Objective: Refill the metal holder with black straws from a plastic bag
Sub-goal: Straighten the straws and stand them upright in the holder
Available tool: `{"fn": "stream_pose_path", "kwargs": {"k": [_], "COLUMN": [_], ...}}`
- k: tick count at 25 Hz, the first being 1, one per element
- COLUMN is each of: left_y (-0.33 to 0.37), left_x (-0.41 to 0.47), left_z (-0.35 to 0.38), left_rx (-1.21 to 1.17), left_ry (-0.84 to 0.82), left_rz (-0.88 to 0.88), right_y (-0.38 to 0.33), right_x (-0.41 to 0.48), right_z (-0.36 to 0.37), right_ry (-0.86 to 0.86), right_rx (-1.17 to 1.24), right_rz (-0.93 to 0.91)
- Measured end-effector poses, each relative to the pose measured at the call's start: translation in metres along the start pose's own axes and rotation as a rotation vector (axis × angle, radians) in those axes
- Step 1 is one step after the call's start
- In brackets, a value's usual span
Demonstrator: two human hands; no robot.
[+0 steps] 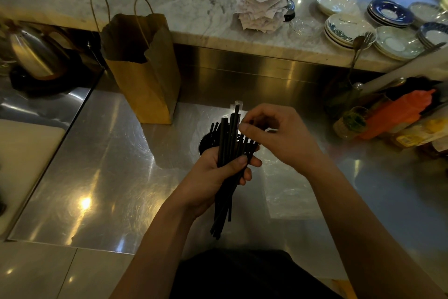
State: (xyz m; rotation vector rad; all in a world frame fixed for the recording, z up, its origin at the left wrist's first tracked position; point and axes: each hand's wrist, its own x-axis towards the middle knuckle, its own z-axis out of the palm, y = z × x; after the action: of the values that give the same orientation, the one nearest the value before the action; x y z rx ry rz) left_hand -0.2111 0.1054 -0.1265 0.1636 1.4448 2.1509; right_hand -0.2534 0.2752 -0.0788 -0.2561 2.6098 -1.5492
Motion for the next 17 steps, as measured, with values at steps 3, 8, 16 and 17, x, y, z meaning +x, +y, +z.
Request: {"fn": "stream_pose_path", "kwargs": {"k": [3, 8, 16, 17], "left_y": [-0.002, -0.002, -0.013, -0.013], "left_x": [0.0, 0.001, 0.004, 0.006], "left_z": [-0.001, -0.004, -0.017, -0.017], "left_rx": [-0.001, 0.043, -0.099, -0.155], "left_ry": [0.002, -0.023, 0.069, 0.144], "left_rz": [0.003, 0.01, -0.023, -0.024], "right_y": [-0.003, -0.009, 0.012, 0.011], "right_x": [0.006, 0.014, 0.011, 0.004], "right_z": [-0.006, -0.016, -0.038, -0.031], "right_ry": [-0.117, -0.012, 0.831, 0.801], "right_rx": [-0.209, 0.072, 0.87, 0.849], "right_rz": [-0.021, 0.101, 0.053, 0.01]}}
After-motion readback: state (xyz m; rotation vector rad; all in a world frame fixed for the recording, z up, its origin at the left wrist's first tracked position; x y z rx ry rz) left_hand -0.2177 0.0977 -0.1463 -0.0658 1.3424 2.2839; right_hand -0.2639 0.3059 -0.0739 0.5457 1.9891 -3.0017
